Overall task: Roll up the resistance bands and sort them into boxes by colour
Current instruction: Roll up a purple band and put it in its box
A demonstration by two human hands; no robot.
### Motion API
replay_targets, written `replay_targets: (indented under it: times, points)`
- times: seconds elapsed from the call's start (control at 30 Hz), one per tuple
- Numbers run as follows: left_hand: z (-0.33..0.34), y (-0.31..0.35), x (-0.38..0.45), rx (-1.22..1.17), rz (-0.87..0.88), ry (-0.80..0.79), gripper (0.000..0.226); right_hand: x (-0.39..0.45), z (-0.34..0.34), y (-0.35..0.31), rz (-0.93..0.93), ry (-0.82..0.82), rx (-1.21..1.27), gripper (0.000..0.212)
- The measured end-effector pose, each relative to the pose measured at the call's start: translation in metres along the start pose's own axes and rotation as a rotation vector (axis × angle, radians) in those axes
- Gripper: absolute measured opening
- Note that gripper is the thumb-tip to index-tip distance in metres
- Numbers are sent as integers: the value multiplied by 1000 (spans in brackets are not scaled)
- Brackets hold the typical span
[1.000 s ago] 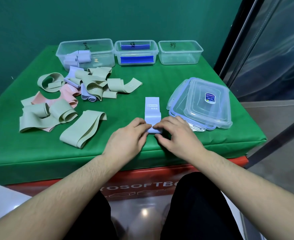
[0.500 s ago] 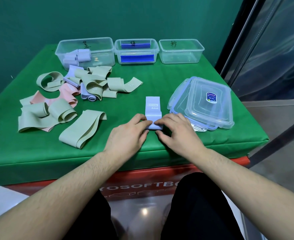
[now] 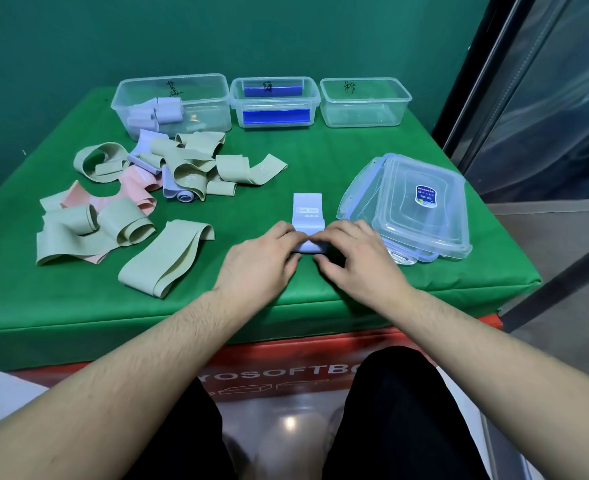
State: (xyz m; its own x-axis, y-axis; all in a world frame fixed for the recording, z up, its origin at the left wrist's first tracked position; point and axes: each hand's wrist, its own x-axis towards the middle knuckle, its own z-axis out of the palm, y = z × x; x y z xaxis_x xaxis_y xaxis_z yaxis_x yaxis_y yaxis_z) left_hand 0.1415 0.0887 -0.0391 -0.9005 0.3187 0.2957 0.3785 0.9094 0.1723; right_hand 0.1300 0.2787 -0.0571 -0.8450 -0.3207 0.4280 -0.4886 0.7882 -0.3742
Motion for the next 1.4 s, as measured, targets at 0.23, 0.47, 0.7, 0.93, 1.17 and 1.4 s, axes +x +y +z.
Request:
replay_targets:
  times: [0.23,0.47,0.7,0.93,1.17,1.4]
  points:
    - [3,-3,4,-36,11,35,30,6,2,2,25,1,-63,32]
    - [4,-6,12,-89,4,43,26,14,2,0,43,-34,-11,28]
    - [0,-8,-17,-124,99,118,22,-10,-2,-5,-20,12,32,22]
    - [-2,-7,-47,-141,170,159,22,-38,-7,-15,-80,23,58,19]
    - [-2,-2,-47,-123,127,129,26,-37,-8,-18,-23,-6,81,32]
    - [-1,-1,-47,-153,61,85,26,-35,-4,-18,-66,21,66,23]
